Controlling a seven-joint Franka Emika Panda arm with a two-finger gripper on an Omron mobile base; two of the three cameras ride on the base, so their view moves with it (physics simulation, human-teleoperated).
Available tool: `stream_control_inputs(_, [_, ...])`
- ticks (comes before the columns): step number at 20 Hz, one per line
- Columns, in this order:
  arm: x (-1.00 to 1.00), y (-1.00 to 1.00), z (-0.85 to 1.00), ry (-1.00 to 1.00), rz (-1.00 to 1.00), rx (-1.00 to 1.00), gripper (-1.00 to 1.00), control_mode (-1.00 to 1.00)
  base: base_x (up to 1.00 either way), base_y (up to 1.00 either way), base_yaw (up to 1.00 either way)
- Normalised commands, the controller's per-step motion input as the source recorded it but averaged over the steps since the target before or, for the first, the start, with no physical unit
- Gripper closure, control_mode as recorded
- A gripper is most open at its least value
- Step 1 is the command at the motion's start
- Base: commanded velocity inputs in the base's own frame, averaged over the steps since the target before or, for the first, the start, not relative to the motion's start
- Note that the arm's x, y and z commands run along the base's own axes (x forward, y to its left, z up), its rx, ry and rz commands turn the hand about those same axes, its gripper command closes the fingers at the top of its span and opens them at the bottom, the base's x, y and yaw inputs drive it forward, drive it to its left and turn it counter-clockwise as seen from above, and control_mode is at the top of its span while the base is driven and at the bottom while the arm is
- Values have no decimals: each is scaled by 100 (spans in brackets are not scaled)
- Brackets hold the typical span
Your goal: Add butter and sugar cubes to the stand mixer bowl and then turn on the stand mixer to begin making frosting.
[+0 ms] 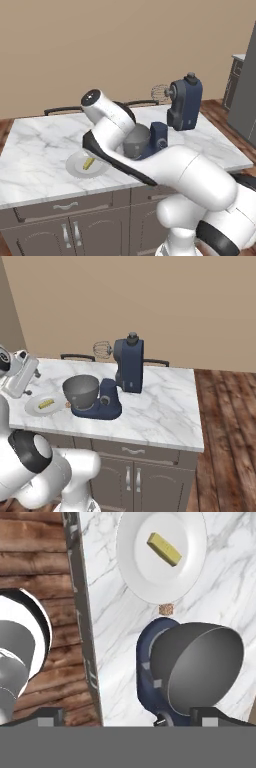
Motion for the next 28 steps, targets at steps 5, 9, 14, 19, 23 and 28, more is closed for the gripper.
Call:
stream_control_inputs(5, [0, 24, -10, -3, 0, -9, -100, -100, 0, 0, 0])
stream_control_inputs(9, [6, 7, -20, 0, 0, -9, -100, -100, 0, 0, 0])
stream_control_inputs(14, [18, 0, -30, 0, 0, -6, -100, -100, 0, 0, 0])
stream_control_inputs(19, [20, -4, -37, 3, 0, -1, -100, -100, 0, 0, 0])
stream_control_inputs(23, [28, 0, -32, 8, 0, 0, -100, -100, 0, 0, 0])
stream_control_inputs(28, [36, 0, -25, 7, 0, 0, -100, -100, 0, 0, 0])
